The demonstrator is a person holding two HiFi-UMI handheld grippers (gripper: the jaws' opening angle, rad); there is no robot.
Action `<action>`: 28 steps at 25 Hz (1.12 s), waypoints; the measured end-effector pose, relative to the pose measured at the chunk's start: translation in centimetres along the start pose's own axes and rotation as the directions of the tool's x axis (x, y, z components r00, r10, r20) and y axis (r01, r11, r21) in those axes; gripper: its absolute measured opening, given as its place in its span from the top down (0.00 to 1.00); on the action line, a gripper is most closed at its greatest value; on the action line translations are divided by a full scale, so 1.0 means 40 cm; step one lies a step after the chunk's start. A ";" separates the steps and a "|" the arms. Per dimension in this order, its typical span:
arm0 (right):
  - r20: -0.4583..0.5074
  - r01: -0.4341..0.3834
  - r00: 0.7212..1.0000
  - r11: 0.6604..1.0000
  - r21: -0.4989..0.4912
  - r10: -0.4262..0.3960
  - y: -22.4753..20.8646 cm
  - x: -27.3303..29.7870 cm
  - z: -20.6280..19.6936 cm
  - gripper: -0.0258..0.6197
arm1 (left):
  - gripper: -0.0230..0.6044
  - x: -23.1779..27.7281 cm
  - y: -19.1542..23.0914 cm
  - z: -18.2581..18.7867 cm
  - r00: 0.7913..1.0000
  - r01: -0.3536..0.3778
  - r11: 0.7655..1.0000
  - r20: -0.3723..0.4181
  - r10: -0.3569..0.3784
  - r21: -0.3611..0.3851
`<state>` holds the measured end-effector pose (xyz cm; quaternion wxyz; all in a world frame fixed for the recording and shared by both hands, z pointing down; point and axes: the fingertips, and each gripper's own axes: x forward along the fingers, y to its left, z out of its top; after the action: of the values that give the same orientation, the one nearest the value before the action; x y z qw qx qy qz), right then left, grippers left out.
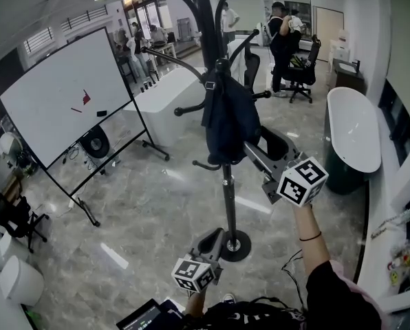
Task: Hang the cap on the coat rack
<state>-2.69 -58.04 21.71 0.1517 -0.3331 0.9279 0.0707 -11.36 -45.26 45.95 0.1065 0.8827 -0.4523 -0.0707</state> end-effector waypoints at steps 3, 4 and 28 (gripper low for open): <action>-0.032 0.013 0.999 0.999 0.039 -0.012 -0.005 -0.061 -0.051 0.59 | 0.95 0.000 -0.034 -0.014 1.000 0.009 1.000 -0.006 -0.009 0.001; -0.052 0.021 0.998 0.999 0.039 -0.019 -0.005 -0.079 -0.072 0.59 | 0.95 -0.001 -0.043 -0.019 1.000 0.008 1.000 -0.014 -0.008 0.005; -0.299 -0.004 0.954 0.993 0.117 0.039 0.202 -0.557 -0.290 0.77 | 0.95 -0.094 -0.397 -0.141 0.999 -0.002 1.000 -0.039 0.002 -0.010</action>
<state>5.72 -41.24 40.22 0.0270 -0.3206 0.9463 -0.0327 0.14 -32.48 47.50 0.1195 0.8829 -0.4507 -0.0557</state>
